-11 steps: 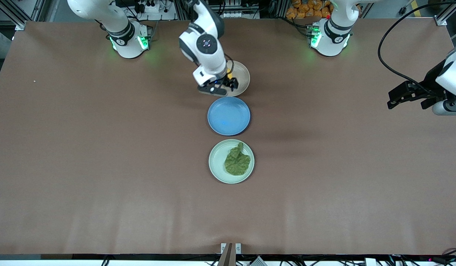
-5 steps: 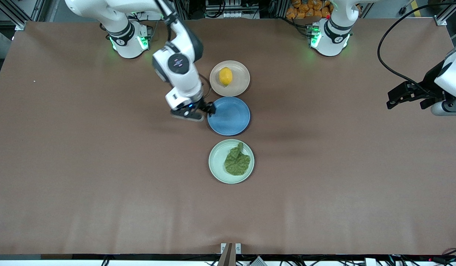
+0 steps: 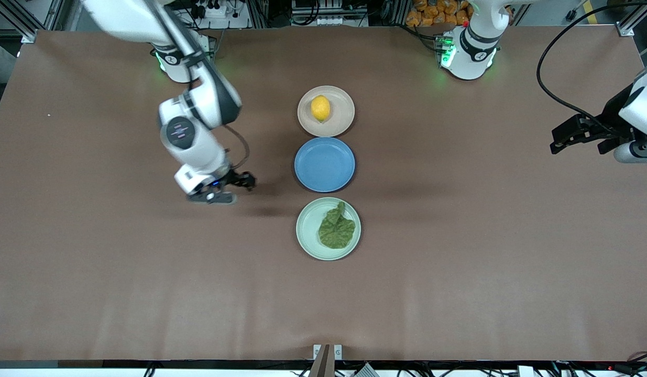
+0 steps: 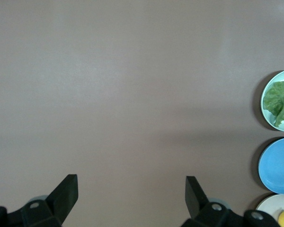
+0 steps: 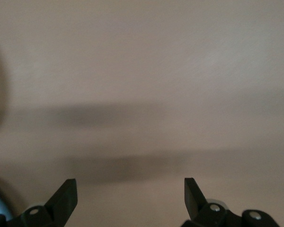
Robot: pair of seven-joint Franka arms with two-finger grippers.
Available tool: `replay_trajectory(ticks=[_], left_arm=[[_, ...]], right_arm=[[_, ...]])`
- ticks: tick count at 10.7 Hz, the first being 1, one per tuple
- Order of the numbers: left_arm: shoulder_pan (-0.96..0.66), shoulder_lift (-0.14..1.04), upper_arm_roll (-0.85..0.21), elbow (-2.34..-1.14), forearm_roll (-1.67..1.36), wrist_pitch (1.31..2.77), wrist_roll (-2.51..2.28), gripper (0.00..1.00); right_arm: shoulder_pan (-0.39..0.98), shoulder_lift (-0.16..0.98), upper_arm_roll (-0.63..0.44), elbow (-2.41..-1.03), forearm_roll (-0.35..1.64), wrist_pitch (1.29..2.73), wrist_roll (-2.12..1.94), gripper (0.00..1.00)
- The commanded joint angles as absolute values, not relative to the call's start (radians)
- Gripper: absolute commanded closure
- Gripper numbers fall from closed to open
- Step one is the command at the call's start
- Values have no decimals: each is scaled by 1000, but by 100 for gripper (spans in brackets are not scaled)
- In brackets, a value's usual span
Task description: Place lemon and lettuce in plates
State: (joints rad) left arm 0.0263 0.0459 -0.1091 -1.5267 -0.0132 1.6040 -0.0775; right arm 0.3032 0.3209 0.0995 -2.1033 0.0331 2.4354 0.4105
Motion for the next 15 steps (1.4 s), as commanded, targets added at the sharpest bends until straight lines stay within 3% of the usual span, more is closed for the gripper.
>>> replay_trajectory(ticks=[1, 3, 7, 12, 15], left_arm=[[29, 26, -118, -1537, -25, 1595, -67, 0], [29, 26, -137, -1536, -25, 1594, -81, 0], [28, 29, -137, -1537, -25, 1594, -83, 0], [28, 31, -138, -1539, -25, 1572, -81, 0], [23, 34, -137, -1542, -25, 1566, -86, 0]], right_arm=[[91, 284, 167, -2115, 11, 2381, 169, 0], [11, 232, 166, -2118, 11, 2315, 69, 0], [26, 42, 140, -2117, 9, 2136, 64, 0], [43, 15, 98, -1823, 9, 1829, -23, 0], [43, 17, 29, -1714, 12, 1746, -127, 0]])
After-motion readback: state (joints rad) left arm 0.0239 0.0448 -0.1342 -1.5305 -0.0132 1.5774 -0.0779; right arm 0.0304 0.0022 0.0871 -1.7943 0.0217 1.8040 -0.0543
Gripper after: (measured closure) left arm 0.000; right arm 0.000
